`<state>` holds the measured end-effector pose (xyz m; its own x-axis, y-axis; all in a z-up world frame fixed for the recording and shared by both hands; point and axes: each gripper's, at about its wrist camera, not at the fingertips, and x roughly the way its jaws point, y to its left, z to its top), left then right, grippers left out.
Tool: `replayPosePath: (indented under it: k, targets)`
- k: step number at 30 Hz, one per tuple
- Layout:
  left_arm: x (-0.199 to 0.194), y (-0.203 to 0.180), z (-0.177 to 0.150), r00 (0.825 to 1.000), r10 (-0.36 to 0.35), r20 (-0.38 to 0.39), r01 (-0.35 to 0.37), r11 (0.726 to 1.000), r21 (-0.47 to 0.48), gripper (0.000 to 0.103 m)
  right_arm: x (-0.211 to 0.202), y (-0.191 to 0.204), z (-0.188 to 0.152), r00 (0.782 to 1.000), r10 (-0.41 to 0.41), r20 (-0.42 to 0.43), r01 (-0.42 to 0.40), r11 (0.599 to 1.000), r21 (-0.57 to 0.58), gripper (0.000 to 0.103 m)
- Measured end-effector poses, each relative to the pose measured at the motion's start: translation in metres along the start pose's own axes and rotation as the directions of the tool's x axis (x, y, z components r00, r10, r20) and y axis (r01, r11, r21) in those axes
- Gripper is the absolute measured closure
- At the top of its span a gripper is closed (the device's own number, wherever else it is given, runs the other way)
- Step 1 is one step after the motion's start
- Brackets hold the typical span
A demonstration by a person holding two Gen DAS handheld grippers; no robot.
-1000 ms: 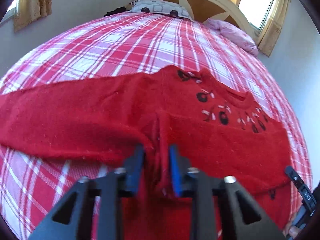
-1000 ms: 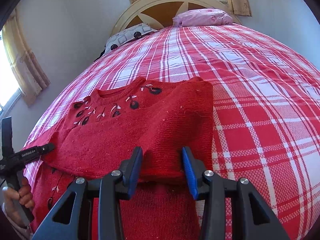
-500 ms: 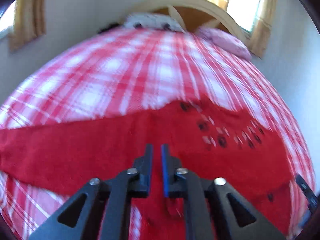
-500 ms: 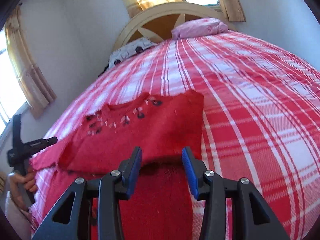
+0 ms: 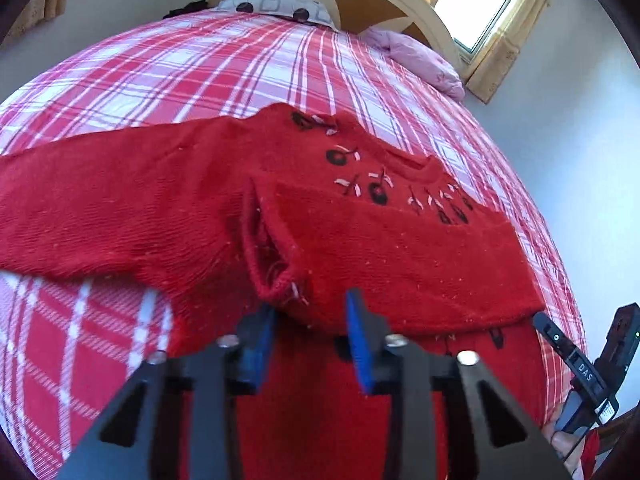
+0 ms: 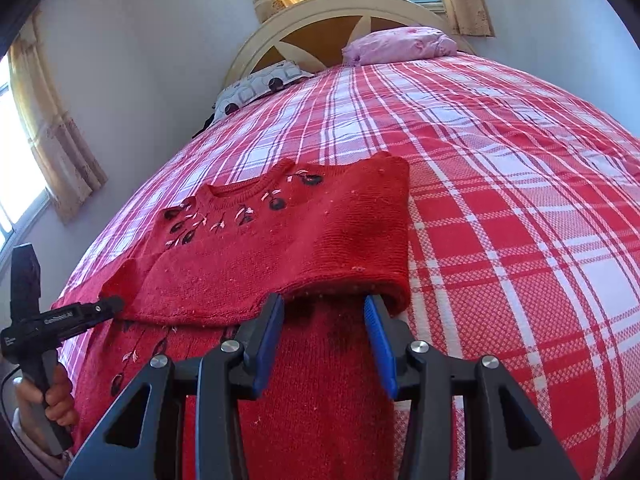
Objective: Fold small clothes
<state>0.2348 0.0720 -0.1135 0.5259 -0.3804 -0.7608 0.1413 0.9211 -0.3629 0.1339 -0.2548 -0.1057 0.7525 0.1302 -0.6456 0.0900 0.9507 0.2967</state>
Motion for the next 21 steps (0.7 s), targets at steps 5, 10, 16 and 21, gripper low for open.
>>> replayPosePath:
  k: [5, 10, 16, 21]
  targets:
    - [0.008, 0.015, 0.004, 0.998, -0.042, 0.051, 0.048, 0.992, -0.117, 0.070, 0.002, -0.007, 0.000, 1.000, 0.007, -0.003, -0.007, 0.999, 0.036, 0.059]
    - [0.007, 0.016, 0.022, 0.996, -0.046, 0.080, 0.055, 0.991, -0.121, 0.093, 0.000, -0.008, 0.001, 1.000, 0.013, 0.000, -0.013, 0.999, 0.042, 0.059]
    - [-0.025, 0.014, 0.050, 0.971, 0.028, 0.236, -0.023, 0.999, -0.025, 0.093, -0.026, -0.010, 0.002, 0.996, 0.020, 0.083, -0.025, 0.998, 0.058, 0.059]
    - [0.004, 0.034, 0.050, 0.981, 0.152, 0.121, -0.153, 0.988, -0.002, 0.083, -0.029, -0.011, 0.009, 0.999, 0.024, 0.045, -0.026, 0.999, 0.043, 0.059]
